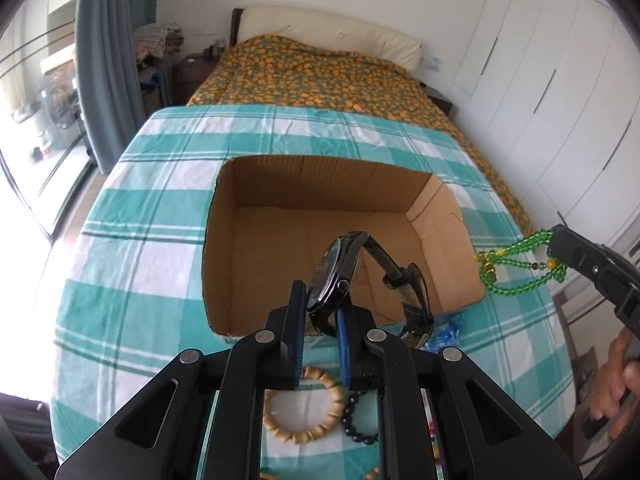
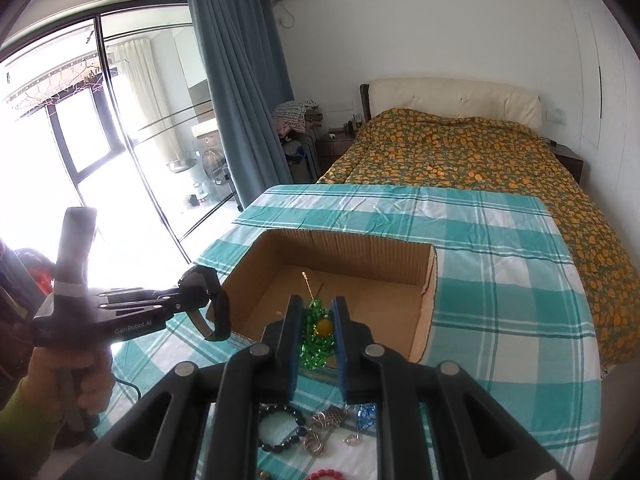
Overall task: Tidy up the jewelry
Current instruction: 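Carry both items over the cardboard box and open both tools to drop them, then withdraw both open tools from the box back over the jewelry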
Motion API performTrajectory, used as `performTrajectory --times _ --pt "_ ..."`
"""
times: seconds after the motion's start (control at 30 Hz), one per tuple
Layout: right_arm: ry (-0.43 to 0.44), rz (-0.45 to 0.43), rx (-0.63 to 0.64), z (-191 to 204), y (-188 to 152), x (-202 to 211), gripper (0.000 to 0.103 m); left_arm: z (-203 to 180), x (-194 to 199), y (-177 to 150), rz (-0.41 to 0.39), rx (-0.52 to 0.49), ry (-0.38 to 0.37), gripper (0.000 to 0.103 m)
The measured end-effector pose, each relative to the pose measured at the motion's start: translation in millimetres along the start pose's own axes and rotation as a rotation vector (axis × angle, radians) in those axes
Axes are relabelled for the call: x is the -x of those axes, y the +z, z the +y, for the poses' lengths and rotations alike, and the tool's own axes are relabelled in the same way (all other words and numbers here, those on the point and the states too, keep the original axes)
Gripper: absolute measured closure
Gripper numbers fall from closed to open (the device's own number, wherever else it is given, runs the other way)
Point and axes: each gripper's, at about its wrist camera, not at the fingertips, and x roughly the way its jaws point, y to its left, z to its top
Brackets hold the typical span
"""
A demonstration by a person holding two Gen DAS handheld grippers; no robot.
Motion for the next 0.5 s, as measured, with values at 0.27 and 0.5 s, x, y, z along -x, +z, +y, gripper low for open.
performTrajectory --times 0.27,0.5 --pt "-0.01 0.11 -0.035 -14 -9 -84 0.085 -1 -62 -4 0.092 -0.006 0.074 0.087" --pt "-0.068 0.037 -0.062 -25 -27 -54 0.048 -1 -29 -22 -0.003 -0.01 0.136 0.024"
